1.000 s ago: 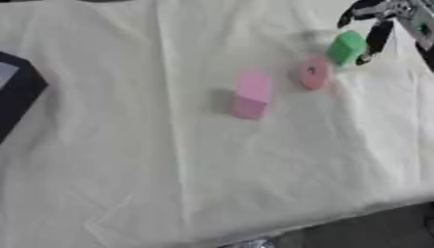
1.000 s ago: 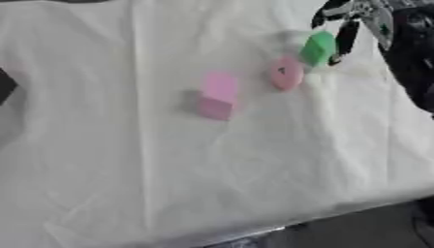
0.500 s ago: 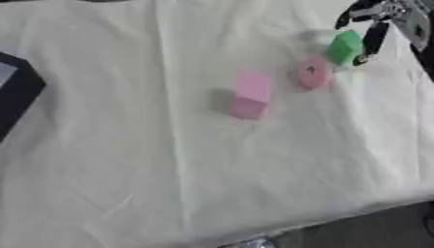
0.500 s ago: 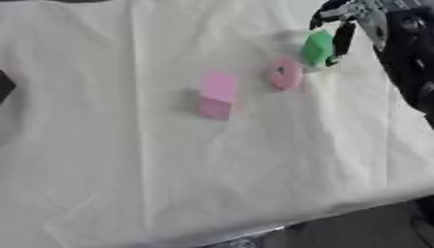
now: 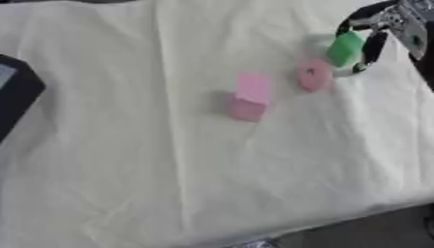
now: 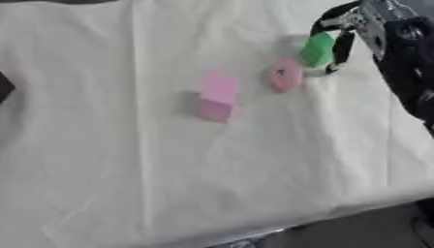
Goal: Pick up the objects with one hand, pass them to the other hand, and then place them into the box on the other side of the table.
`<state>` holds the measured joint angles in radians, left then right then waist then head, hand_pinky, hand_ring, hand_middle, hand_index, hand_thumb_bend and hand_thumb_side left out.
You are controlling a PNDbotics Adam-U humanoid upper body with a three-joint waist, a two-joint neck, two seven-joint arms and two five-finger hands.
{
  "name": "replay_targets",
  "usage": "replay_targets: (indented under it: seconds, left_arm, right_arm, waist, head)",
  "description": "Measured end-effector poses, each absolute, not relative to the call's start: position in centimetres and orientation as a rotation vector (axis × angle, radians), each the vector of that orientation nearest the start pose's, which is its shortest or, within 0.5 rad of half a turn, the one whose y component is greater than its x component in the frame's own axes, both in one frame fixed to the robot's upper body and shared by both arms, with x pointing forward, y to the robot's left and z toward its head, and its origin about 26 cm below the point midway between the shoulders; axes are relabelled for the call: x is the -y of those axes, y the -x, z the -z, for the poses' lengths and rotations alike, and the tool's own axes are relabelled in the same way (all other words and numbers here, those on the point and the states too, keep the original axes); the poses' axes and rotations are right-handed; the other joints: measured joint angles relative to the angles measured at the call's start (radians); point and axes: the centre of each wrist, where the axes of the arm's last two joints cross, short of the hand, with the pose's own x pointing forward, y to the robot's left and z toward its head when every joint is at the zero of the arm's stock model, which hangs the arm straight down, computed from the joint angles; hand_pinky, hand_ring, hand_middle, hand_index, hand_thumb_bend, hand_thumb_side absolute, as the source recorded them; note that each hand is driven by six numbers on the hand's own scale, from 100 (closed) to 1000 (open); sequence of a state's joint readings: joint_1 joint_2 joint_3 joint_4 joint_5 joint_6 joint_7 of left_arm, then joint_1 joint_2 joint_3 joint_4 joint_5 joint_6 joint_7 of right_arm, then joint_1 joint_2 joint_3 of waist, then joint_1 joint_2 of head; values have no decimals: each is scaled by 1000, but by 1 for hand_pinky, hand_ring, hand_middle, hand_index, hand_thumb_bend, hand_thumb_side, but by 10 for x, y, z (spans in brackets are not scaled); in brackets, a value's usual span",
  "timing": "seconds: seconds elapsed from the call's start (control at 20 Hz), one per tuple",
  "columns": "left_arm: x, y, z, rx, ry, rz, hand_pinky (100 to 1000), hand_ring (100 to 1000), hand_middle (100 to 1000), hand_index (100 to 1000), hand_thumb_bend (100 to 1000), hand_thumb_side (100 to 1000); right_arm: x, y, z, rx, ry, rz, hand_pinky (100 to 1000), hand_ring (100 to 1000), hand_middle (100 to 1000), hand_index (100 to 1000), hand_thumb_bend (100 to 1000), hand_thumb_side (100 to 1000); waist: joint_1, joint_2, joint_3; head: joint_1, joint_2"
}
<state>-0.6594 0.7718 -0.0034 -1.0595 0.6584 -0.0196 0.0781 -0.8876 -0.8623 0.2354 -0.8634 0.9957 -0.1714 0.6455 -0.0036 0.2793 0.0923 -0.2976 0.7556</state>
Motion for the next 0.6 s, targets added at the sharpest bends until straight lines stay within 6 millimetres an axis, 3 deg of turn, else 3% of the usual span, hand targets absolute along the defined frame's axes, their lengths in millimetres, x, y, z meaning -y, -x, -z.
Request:
replay_targets:
  seconds: [0.6]
  left_arm:
    - [-443,-405,-199,1823,-201,-138,841,758,784,909,470,823]
  right_arm:
    - [448,-432,-244,655,1108,-1533,932,926,874,913,523,100]
  waist:
    - [0,6,7]
  head:
    - [-5,-2]
